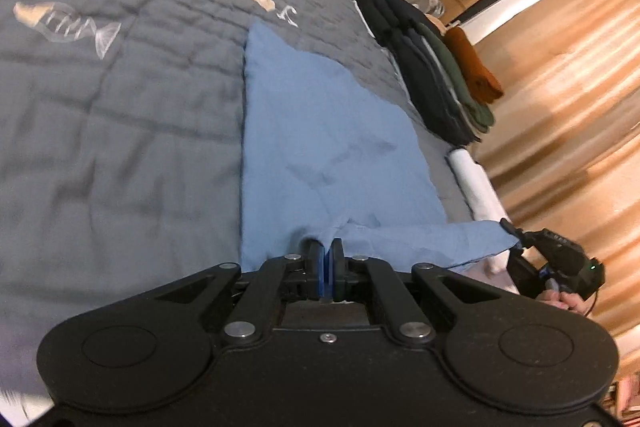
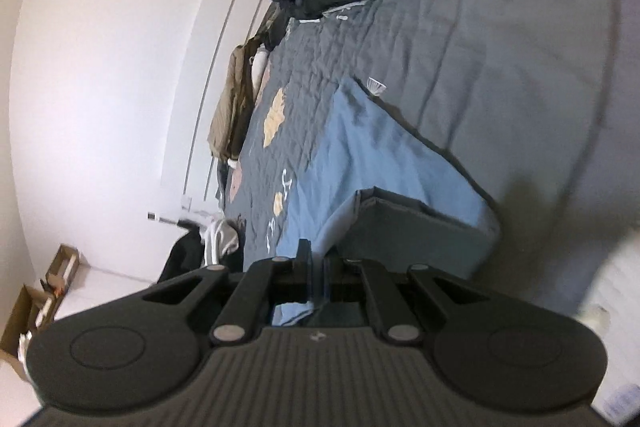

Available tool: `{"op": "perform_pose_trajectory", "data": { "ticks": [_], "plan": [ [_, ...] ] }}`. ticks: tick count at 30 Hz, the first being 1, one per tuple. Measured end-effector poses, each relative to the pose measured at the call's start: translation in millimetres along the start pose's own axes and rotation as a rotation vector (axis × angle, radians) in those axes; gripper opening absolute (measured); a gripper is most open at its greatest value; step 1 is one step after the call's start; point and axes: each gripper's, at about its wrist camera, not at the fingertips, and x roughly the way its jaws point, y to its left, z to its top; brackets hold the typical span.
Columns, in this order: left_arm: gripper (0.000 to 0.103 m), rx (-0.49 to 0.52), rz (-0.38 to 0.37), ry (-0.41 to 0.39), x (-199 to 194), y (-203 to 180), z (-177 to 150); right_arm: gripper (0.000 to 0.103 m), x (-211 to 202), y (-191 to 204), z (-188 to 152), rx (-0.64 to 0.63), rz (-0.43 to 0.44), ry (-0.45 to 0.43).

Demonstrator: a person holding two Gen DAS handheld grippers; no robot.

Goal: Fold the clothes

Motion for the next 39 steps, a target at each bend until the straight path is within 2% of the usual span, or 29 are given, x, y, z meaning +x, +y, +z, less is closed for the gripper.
{"op": "perform_pose_trajectory", "data": {
  "ticks": [8, 16, 22, 24, 25, 27, 30, 32, 35, 37, 39],
  "plan": [
    [0.002, 0.024, 0.068, 0.009, 50.4, 11.7, 47.0, 0.005, 70.1, -2.8, 27.3, -0.036, -0.1, 0.008],
    [0.002, 0.093, 0.041, -0.01, 80.4, 14.4, 75.9, 0.005, 100.3, -0.4, 44.1, -0.121, -0.147, -0.008],
    [0.005, 0.036, 0.002, -0.07, 87.9, 30.4, 87.6, 0.009, 107.7, 10.7, 45.3, -0.258, -0.213, -0.068],
    [0.011, 0.029, -0.004, -0.074, 83.2, 34.3, 87.6, 0.012, 103.6, 14.6, 45.8, -0.293, -0.207, -0.09],
    [0.015, 0.041, 0.004, -0.084, 79.6, 34.5, 87.8, 0.018, 100.4, 15.9, 46.5, -0.3, -0.197, -0.106],
    [0.044, 0.06, 0.026, -0.118, 69.7, 33.2, 90.3, 0.031, 93.7, 19.5, 48.2, -0.322, -0.186, -0.151],
    [0.048, 0.091, 0.018, -0.156, 55.5, 26.2, 90.3, 0.042, 79.7, 25.6, 49.0, -0.367, -0.171, -0.237],
    [0.048, 0.113, 0.013, -0.18, 46.1, 21.4, 90.1, 0.044, 75.0, 25.5, 50.7, -0.355, -0.151, -0.235],
    [0.048, 0.214, 0.028, -0.126, 44.0, 7.6, 76.4, 0.044, 75.2, 27.4, 48.1, -0.377, -0.158, -0.17],
    [0.048, 0.223, 0.051, -0.1, 45.4, 4.6, 60.9, 0.044, 74.4, 29.2, 42.6, -0.403, -0.175, -0.128],
    [0.048, 0.187, 0.058, -0.068, 49.0, 5.5, 46.8, 0.044, 72.0, 28.6, 33.9, -0.407, -0.187, -0.089]
  ]
}}
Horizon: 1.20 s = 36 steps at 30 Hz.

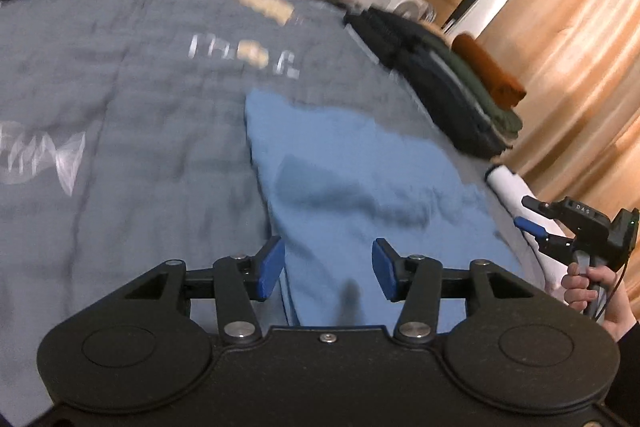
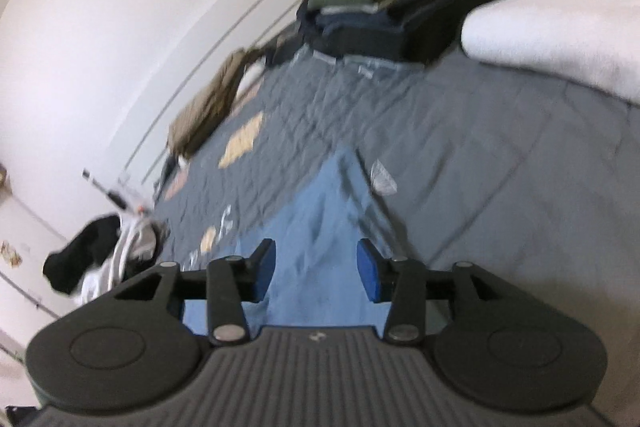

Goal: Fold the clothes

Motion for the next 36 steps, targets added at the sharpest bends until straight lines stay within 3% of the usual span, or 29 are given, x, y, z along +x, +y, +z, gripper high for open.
{"op": "perform_pose_trajectory", "data": {
  "ticks": [7, 12, 16, 24, 28, 36],
  "plan": [
    [0.048, -0.146, 0.003, 0.006, -11.1, 2.4, -32.8, 0.044, -22.7, 20.8, -26.0, -0.009, 0.013, 0.057],
    [0.052, -0.354, -0.055, 0.0, -20.3, 19.9, -54.1, 0.044, -47.4, 19.7, -48.5, 0.046, 0.016, 0.049],
    [0.056, -0.472, -0.099, -0.012, -19.7, 23.0, -75.1, 0.044, -53.5, 19.8, -63.6, 0.078, 0.01, 0.103],
    [0.062, -0.551, -0.113, -0.07, -9.2, 18.1, -92.0, 0.045, -59.0, 10.1, -85.6, 0.142, -0.029, 0.156],
    [0.062, -0.531, -0.095, -0.084, -1.9, 14.4, -89.4, 0.045, -54.2, 6.3, -89.6, 0.151, -0.055, 0.182],
    [0.062, -0.569, -0.085, -0.074, 17.1, 14.8, -91.0, 0.045, -44.0, -7.3, -95.5, 0.216, -0.109, 0.205]
  ]
}}
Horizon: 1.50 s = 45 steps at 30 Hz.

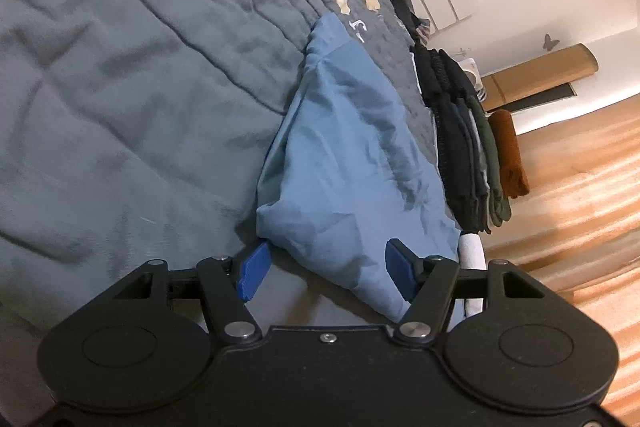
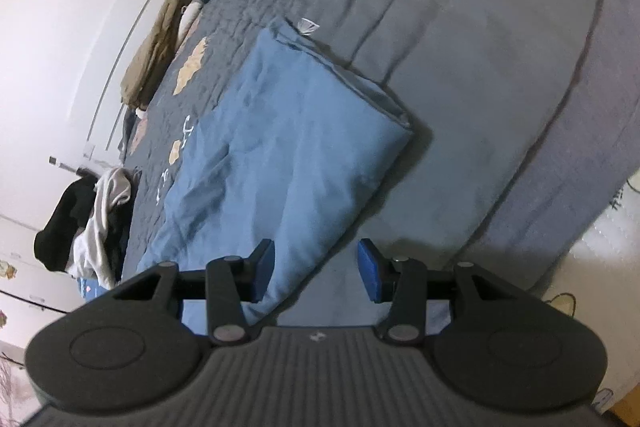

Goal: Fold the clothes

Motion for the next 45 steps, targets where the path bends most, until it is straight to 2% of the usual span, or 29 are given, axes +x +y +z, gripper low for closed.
{"op": "perform_pose_trajectory", "data": {
  "ticks": [7, 12, 16, 17, 18, 19, 20, 21, 24, 29, 32, 33, 35, 37, 39, 45],
  "plan": [
    [0.063, -0.052, -0.006, -0.014, 11.5, 3.1, 7.0, 0.045, 11.3, -5.3, 3.8, 0.054, 0.002, -0.036],
    [0.071, -0.025, 0.005, -0.02, 19.4, -3.3, 6.4, 0.045, 20.6, -9.9, 9.9, 0.096, -0.026, -0.083],
    [0.071, 0.009, 0.015, -0.031, 22.9, -8.9, 5.3, 0.045, 26.5, -9.5, 12.6, 0.106, -0.044, -0.099],
    [0.065, 0.013, 0.016, -0.036, 22.6, -9.2, 5.5, 0.045, 27.6, -9.9, 12.4, 0.112, -0.045, -0.101],
    [0.054, 0.021, 0.027, -0.038, 22.8, -9.4, 6.3, 0.045, 28.1, -10.2, 12.4, 0.113, -0.047, -0.103],
    [0.047, 0.022, 0.034, -0.041, 22.4, -8.6, 7.8, 0.045, 28.7, -9.9, 12.5, 0.11, -0.049, -0.105],
    [0.029, 0.021, 0.04, -0.043, 22.0, -7.2, 9.9, 0.045, 29.3, -9.5, 12.6, 0.109, -0.053, -0.107],
    [0.019, 0.02, 0.046, -0.045, 21.6, -5.7, 12.0, 0.045, 29.9, -9.1, 12.6, 0.107, -0.056, -0.109],
    [0.014, 0.041, 0.061, -0.05, 19.8, -6.1, 14.9, 0.045, 29.8, -8.8, 11.3, 0.108, -0.054, -0.122],
    [0.015, 0.065, 0.074, -0.048, 18.3, -11.7, 16.5, 0.043, 29.1, -7.8, 6.7, 0.132, -0.037, -0.165],
    [0.022, 0.022, 0.085, -0.016, 23.0, -5.6, 21.5, 0.033, 28.6, -4.3, 4.6, 0.124, -0.024, -0.179],
    [0.022, 0.021, 0.084, -0.015, 24.1, -4.9, 22.6, 0.022, 28.3, -3.7, 4.0, 0.125, -0.017, -0.179],
    [0.022, 0.027, 0.083, -0.014, 26.0, -4.3, 24.0, 0.017, 27.5, -2.0, 2.9, 0.128, -0.005, -0.182],
    [0.019, 0.057, 0.079, -0.029, 25.2, -6.5, 24.4, 0.013, 26.3, 1.0, 2.1, 0.124, -0.004, -0.192],
    [0.011, 0.084, 0.079, -0.052, 18.7, -10.1, 24.7, 0.013, 25.6, 2.5, 1.5, 0.133, 0.005, -0.19],
    [0.008, 0.138, 0.093, -0.09, -8.5, -16.5, 37.0, 0.012, 31.3, 15.1, -5.1, 0.143, 0.049, -0.146]
  ]
}}
